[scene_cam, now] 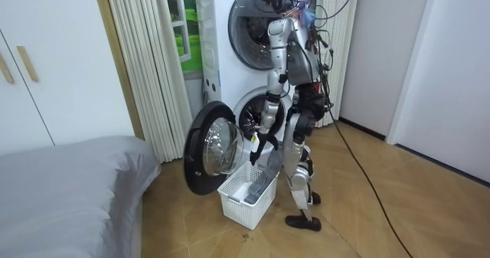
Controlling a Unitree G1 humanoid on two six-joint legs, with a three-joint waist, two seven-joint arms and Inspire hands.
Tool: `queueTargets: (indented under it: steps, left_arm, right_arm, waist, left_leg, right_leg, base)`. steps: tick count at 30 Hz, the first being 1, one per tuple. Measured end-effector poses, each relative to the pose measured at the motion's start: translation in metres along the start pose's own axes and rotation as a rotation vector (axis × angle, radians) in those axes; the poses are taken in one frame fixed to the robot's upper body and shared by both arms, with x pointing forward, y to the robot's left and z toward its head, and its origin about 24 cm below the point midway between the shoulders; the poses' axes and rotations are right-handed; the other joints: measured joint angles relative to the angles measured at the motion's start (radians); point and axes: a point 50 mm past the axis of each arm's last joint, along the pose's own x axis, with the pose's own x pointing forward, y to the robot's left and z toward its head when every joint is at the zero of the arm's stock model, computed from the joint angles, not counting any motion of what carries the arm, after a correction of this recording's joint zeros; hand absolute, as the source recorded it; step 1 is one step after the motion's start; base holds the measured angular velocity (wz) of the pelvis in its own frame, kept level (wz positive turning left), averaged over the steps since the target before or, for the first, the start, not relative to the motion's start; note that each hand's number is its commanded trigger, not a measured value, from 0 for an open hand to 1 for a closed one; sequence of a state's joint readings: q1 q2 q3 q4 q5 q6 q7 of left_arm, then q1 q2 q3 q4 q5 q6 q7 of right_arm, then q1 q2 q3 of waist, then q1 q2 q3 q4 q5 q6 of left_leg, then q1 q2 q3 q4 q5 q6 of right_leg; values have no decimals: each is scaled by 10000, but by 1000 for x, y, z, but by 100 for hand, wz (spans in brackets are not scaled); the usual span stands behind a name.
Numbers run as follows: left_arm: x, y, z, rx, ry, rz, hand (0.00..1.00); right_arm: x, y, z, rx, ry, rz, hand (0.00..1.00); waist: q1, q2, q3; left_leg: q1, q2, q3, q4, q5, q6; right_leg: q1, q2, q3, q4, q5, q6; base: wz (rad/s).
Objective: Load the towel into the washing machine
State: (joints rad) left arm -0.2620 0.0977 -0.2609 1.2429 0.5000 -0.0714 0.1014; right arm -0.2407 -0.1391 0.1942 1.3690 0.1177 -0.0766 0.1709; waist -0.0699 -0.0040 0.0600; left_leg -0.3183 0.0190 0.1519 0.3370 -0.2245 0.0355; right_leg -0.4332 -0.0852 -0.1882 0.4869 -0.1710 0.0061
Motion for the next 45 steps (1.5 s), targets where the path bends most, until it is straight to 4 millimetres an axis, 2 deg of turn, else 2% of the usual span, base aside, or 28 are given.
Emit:
queueTargets:
  steps: [1,2,5,6,7,8,9,10,12,14,15,16,18,20,25,30,33,38,39,41,42,43,44,45]
  left_arm:
    - [2,5,8,375,-231,79,0]
    - [3,7,10,473,-273,87,0]
    - [8,24,37,1005,-952,469,0]
    - [10,30,49,1221,-1259,650,0]
    - [11,40,57,1461,-1502,1007,0]
    - [11,47,60,1540,-1604,1208,0]
    - [11,52,68,1630,-1836,1479,0]
    - [11,60,77,1740,-2081,1792,0]
    - [11,75,88,1875,-2395,2260,0]
    - [9,87,98,1976,-2798,2729,0]
    - [8,91,104,1983,-3036,3011,0]
    - [7,96,110,1973,-3188,3257,0]
    - [6,97,112,2006,-3326,3416,0]
    - [6,97,111,2226,-3343,3583,0]
    - [5,105,107,2911,-3400,3991,0]
    - [4,108,114,3611,-3659,4035,0]
    - [3,110,122,3850,-3859,4114,0]
    - [0,112,136,4393,-4304,4200,0]
    - [0,112,136,4480,-4334,4164,16]
    - [1,110,136,4684,-4359,4080,63]
    - [1,108,136,4872,-4372,3992,69]
    - [1,107,136,4971,-4370,3920,90]
    - [1,107,136,5028,-4382,3904,100]
    - [1,107,137,5125,-4416,3902,100]
  right_arm:
    - [1,2,9,-89,-277,-13,0]
    - [2,4,11,-142,-348,-27,0]
    - [4,8,37,-592,-1107,1,0]
    - [5,8,48,-619,-1423,-46,0]
    - [4,8,65,-660,-2012,-81,0]
    - [4,8,74,-692,-2292,-127,0]
    - [2,5,87,-699,-2700,-280,0]
    - [1,3,101,-770,-3088,-440,0]
    - [-1,5,111,-1024,-3442,-392,0]
    - [-1,7,115,-987,-3620,-338,0]
    - [-2,8,119,-832,-3843,-272,0]
    - [-3,10,122,-793,-4019,-158,0]
    - [-4,13,126,-804,-4221,3,0]
    - [-5,17,130,-929,-4434,205,0]
    - [-10,29,147,-1495,-5220,929,0]
    - [-13,38,156,-1467,-5744,1408,0]
    - [-15,41,161,-1425,-5947,1639,0]
    - [-16,45,165,-1198,-6067,1922,0]
    - [-17,47,167,-1190,-6156,1996,0]
    - [-18,49,169,-1195,-6256,2062,0]
    - [-18,51,169,-1167,-6262,2121,0]
    - [-18,53,169,-1148,-6279,2164,0]
    - [-18,53,170,-1146,-6296,2182,0]
    - [-18,54,170,-1132,-6309,2187,0]
  waist:
    - [-95,-9,43]
    - [-124,-26,57]
    - [-273,-66,89]
    - [-335,-108,252]
    - [-317,-140,358]
    - [-329,-172,373]
    - [-409,-111,447]
    - [-331,92,491]
    - [-488,103,492]
    - [-635,101,492]
    - [-652,101,492]
    - [-686,90,486]
    - [-717,85,484]
    - [-767,80,481]
    - [-1281,23,455]
    - [-1646,-25,443]
    - [-1777,-68,431]
    - [-1913,-176,443]
    - [-1989,-204,440]
    - [-2087,-276,446]
    - [-2156,-293,446]
    - [-2214,-323,441]
    - [-2244,-330,442]
    - [-2300,-350,446]
  left_leg:
    - [-434,-7,27,333,-3,-2]
    - [-664,-4,66,491,-3,-2]
    - [-2002,-28,81,1313,-5,-2]
    - [-2338,-126,-120,1583,-51,63]
    - [-2900,-159,-327,2079,-146,118]
    - [-3312,-163,-275,2494,-217,49]
    - [-4041,-89,-94,3475,-677,-105]
    - [-4714,161,-94,4013,-997,-169]
    - [-5322,240,-113,4284,-1212,-216]
    - [-5729,363,-27,4586,-1423,-114]
    - [-6039,473,88,4840,-1628,-21]
    - [-6356,618,130,5116,-1688,18]
    - [-6734,782,261,5479,-1808,70]
    - [-7092,949,373,5755,-1851,129]
    - [-8007,1261,466,6459,-1889,64]
    - [-8482,1313,340,7063,-2140,-52]
    - [-8730,1443,302,7408,-2295,-131]
    - [-9044,1489,251,7618,-2389,-138]
    - [-9128,1501,215,7692,-2418,-161]
    - [-9216,1513,134,7780,-2448,-180]
    - [-9264,1514,82,7841,-2466,-198]
    - [-9304,1579,33,7912,-2496,-195]
    - [-9330,1622,16,7939,-2505,-184]
    - [-9379,1644,-29,7952,-2506,-182]
  right_leg:
    - [-432,-54,143,344,0,0]
    - [-628,-51,254,421,0,0]
    - [-2019,-179,466,1238,1,-2]
    - [-3054,-353,461,2372,-53,-162]
    - [-3829,-295,494,1810,-42,-378]
    - [-4113,-268,439,1066,318,-448]
    - [-4525,-331,265,760,1045,-738]
    - [-5000,-156,167,966,1070,-847]
    - [-5684,-129,162,1393,1062,-909]
    - [-6145,-102,86,1630,1063,-989]
    - [-6393,19,99,1745,1109,-1066]
    - [-6633,60,119,1822,1161,-1078]
    - [-6936,182,206,1881,1273,-986]
    - [-7221,223,251,1931,1423,-1013]
    - [-8057,503,423,2240,1515,-1088]
    - [-8577,537,382,2884,1292,-1310]
    - [-8842,568,308,3215,1169,-1364]
    - [-9162,599,286,3421,1097,-1418]
    - [-9229,601,262,3490,1068,-1429]
    - [-9313,598,229,3584,1026,-1449]
    - [-9323,597,185,3639,978,-1452]
    - [-9323,599,113,3673,946,-1473]
    - [-9323,600,74,3671,938,-1483]
    - [-9329,599,30,3655,936,-1487]
  base:
    - [4]
    - [3]
    - [0]
    - [-9]
    - [-11]
    - [-4]
    - [-17]
    - [-17]
    - [2]
    - [16]
    - [-10]
    - [-14]
    - [-20]
    - [-19]
    - [-7]
    - [-2]
    - [-3]
    - [-1]
    - [0]
    - [2]
    - [5]
    - [4]
    - [0]
    - [0]
